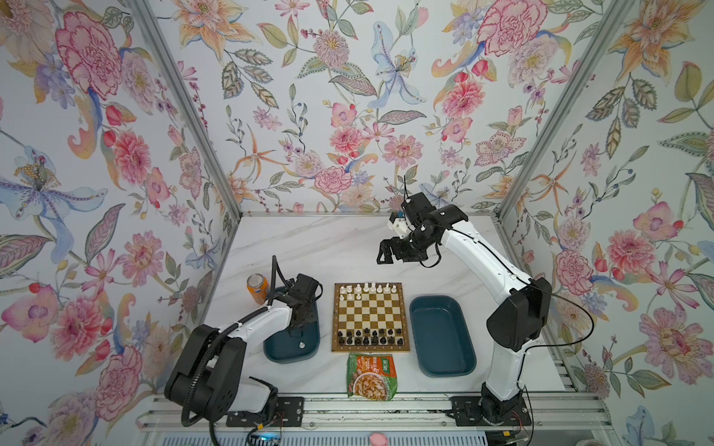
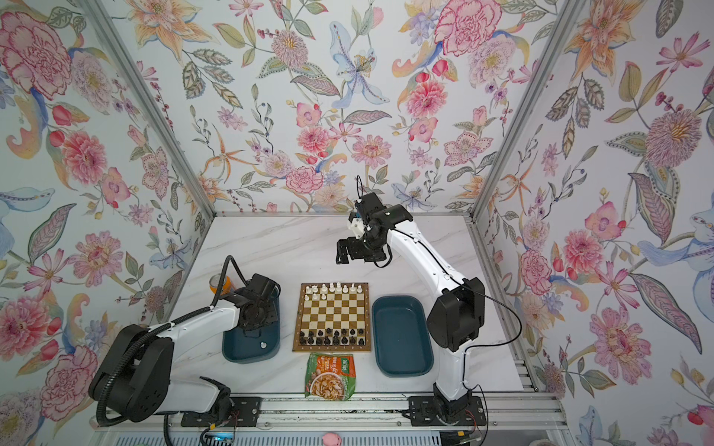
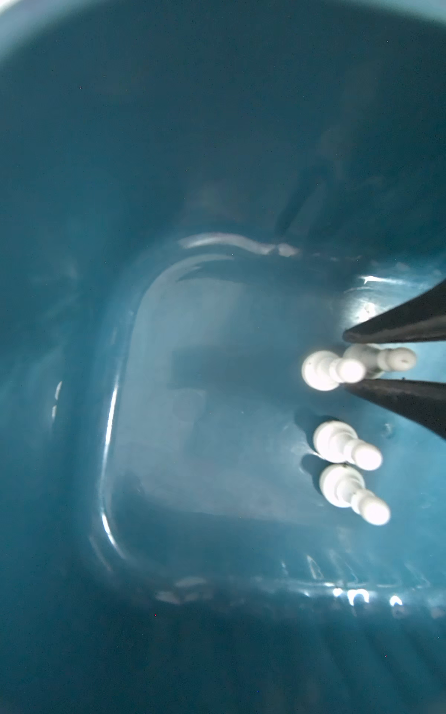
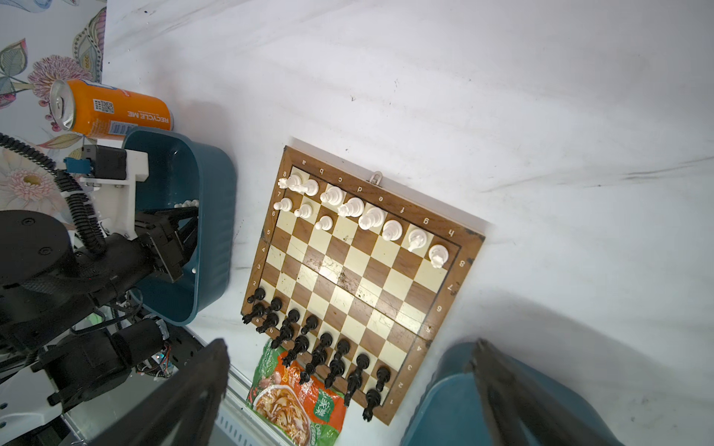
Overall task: Set up the chess pieces on the board
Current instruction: 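Lower the left gripper onto another white pawn and close it, then lift the white pawn with the left gripper and carry it toward the board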
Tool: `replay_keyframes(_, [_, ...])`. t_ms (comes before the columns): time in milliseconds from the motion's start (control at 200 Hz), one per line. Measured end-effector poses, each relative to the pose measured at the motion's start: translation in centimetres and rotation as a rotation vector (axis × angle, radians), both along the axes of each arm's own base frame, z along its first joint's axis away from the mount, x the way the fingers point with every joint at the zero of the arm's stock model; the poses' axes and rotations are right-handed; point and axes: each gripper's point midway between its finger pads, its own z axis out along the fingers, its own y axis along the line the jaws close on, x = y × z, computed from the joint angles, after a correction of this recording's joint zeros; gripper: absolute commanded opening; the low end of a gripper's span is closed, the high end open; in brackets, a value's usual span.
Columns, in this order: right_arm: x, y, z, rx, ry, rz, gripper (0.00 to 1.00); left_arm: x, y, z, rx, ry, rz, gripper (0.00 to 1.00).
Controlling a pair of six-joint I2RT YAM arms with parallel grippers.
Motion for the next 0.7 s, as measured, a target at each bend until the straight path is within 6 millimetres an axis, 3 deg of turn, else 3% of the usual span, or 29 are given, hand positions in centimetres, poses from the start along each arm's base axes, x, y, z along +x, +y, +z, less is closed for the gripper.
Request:
replay_keyframes(440, [0.0,-0.1,-0.1,-0.007,-0.001,-0.003,0.99,0.0,0.0,0.2,0.002,0.006,-0.002,0.10])
replay_keyframes(701, [0.0,-0.1,-0.1,-0.007,0.000,-0.003,0.99,-0.2,-0.3,3.0,-0.037,-0.035,-0.009,0.10])
